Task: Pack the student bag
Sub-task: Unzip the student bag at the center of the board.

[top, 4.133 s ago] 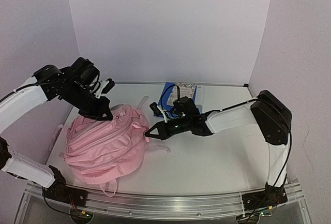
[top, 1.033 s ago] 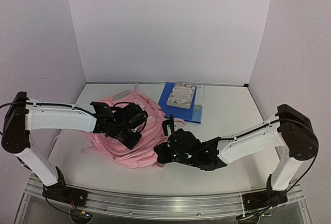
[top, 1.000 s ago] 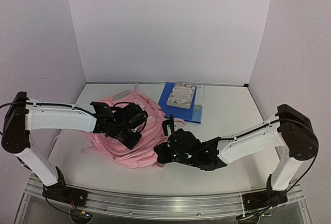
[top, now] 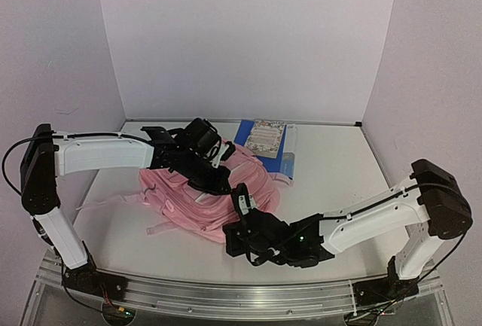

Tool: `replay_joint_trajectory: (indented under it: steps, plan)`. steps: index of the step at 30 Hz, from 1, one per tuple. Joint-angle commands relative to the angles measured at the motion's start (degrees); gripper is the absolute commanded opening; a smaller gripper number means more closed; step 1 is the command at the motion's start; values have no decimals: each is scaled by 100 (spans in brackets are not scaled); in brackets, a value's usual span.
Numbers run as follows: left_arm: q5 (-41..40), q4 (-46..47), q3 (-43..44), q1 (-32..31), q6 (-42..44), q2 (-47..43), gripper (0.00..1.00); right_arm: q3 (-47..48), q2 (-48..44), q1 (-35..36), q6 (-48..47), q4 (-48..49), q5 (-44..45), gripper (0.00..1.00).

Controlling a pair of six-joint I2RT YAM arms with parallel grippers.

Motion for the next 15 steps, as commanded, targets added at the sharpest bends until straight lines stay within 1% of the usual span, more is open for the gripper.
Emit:
replay_joint_trajectory:
  steps: [1,15]
  plan:
    - [337,1484,638,121,-194,-56,0,623,249,340,-176,1067,-438,0]
    - [447,1696,811,510,-284,-8,0,1358,1125,619,-588,1260,-658,0]
